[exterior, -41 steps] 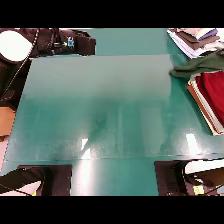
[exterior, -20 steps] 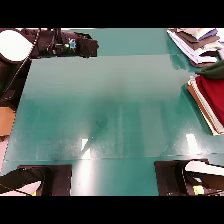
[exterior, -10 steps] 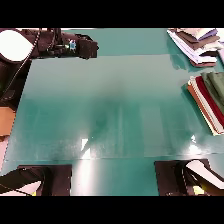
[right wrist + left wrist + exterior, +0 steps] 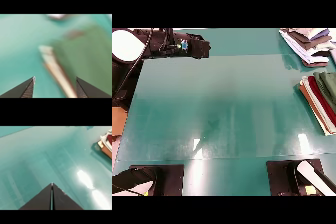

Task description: Fold the shirts.

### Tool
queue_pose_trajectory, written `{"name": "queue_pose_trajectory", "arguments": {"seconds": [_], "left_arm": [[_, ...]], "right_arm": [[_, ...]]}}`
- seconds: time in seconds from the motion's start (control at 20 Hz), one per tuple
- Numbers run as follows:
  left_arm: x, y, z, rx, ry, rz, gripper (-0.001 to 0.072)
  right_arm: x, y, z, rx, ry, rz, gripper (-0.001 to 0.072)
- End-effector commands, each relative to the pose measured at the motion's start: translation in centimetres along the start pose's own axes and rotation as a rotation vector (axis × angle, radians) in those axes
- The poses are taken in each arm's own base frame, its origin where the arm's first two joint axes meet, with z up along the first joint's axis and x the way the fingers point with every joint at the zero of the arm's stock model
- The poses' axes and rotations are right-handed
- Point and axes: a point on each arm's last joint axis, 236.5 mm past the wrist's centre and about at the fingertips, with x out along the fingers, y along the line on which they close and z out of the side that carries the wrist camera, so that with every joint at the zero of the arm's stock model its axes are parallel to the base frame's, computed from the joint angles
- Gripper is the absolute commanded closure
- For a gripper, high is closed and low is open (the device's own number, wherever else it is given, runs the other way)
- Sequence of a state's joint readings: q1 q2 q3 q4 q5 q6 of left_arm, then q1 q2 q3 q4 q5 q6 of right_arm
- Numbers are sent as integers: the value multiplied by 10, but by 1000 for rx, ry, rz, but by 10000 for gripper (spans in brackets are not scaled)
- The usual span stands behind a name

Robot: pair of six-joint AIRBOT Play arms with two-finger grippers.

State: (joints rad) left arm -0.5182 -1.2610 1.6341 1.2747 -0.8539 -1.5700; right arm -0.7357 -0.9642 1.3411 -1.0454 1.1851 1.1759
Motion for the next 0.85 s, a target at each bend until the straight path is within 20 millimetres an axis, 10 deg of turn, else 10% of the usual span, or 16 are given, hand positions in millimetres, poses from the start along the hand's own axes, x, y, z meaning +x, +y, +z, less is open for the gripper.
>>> {"name": "queue_pose_trajectory", "arguments": {"seconds": [0.0,0.2,0.45,0.8], "left_arm": [[0,0,0,0,-1,0,677],[0,0,0,0,-1,0,677],[0,0,0,0,-1,0,677],[0,0,0,0,-1,0,677]], "right_arm": [[9,131,7,-170,-26,283,173],[5,217,-14,-365,-17,418,692],[-2,262,-34,-495,-16,483,691],[-3,263,-34,-496,-15,486,691]]}}
